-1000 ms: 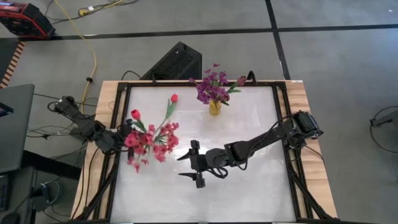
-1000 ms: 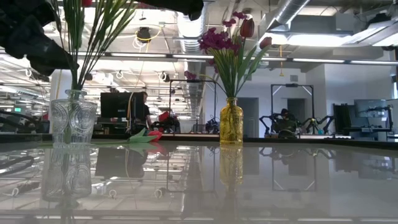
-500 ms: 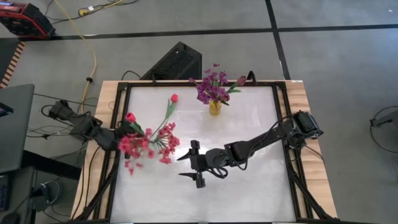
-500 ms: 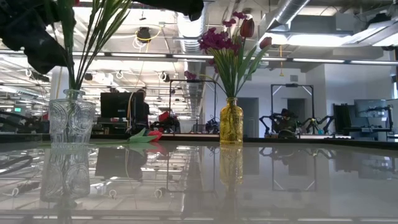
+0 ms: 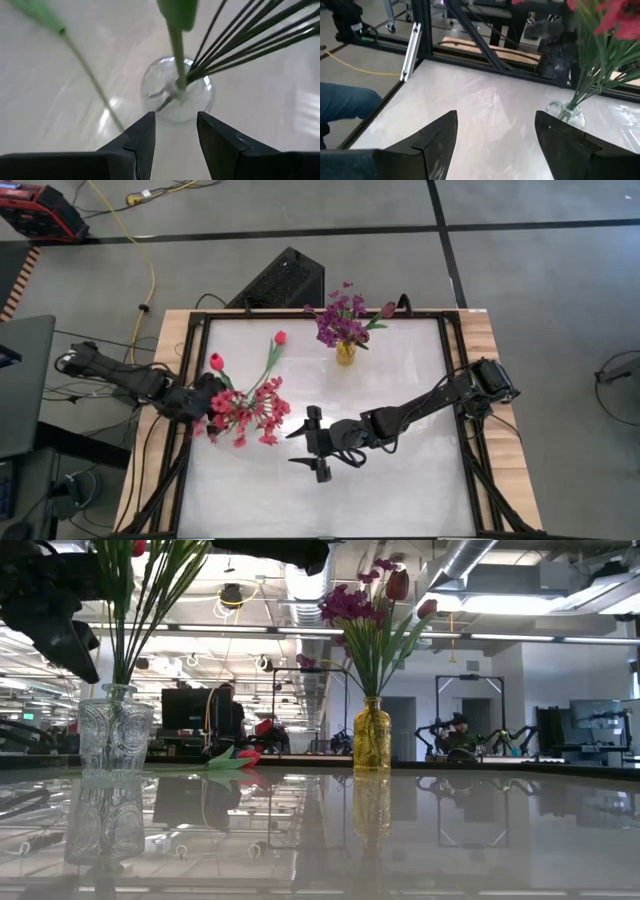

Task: Sort flowers into vase by color
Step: Put the bottom pink tulip into the transparent vase, then put the pink flower into the transparent vase

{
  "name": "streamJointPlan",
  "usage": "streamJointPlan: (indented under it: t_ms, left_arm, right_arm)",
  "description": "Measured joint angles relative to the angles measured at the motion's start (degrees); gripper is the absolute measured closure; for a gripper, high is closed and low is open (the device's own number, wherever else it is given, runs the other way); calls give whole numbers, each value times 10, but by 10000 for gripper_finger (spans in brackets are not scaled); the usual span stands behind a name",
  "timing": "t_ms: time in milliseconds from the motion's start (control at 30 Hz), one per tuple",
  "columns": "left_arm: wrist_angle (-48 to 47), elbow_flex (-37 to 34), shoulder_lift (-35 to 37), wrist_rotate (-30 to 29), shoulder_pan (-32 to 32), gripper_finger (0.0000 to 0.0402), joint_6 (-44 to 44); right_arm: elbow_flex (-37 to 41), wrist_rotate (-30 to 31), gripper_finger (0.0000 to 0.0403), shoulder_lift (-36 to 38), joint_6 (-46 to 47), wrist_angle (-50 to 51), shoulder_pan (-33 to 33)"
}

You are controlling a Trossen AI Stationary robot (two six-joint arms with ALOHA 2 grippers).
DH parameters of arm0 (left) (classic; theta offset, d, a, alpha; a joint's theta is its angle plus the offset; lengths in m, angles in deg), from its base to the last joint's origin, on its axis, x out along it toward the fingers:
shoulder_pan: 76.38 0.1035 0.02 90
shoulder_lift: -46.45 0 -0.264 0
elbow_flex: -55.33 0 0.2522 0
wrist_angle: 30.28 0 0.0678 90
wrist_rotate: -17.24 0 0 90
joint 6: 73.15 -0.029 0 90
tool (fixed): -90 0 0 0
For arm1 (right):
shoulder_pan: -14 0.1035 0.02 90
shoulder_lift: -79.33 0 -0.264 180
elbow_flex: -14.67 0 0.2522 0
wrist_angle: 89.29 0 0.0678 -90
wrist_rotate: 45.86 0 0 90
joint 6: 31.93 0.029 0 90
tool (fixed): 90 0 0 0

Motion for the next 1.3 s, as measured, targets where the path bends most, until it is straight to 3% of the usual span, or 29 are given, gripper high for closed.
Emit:
streamJointPlan:
  t_ms: [167,400,500,700,933,1100,1300]
  left_arm:
    - [-56,70,-50,66,14,268,-41]
    - [-149,173,-77,222,13,269,-161]
    - [-200,213,-75,236,13,269,-166]
    - [-298,296,-73,179,13,269,-137]
    - [-300,378,-66,84,13,269,-162]
    - [-298,426,-55,-98,13,269,-157]
    - [-303,441,-37,-270,13,269,-139]
  right_arm:
    - [0,0,111,0,-2,19,3]
    - [0,-1,111,3,-2,53,3]
    - [0,-1,111,3,-2,57,4]
    - [0,-1,111,3,-2,74,4]
    - [0,-1,111,3,-6,74,4]
    - [0,-1,111,3,-6,79,4]
    - [0,0,111,3,-6,90,4]
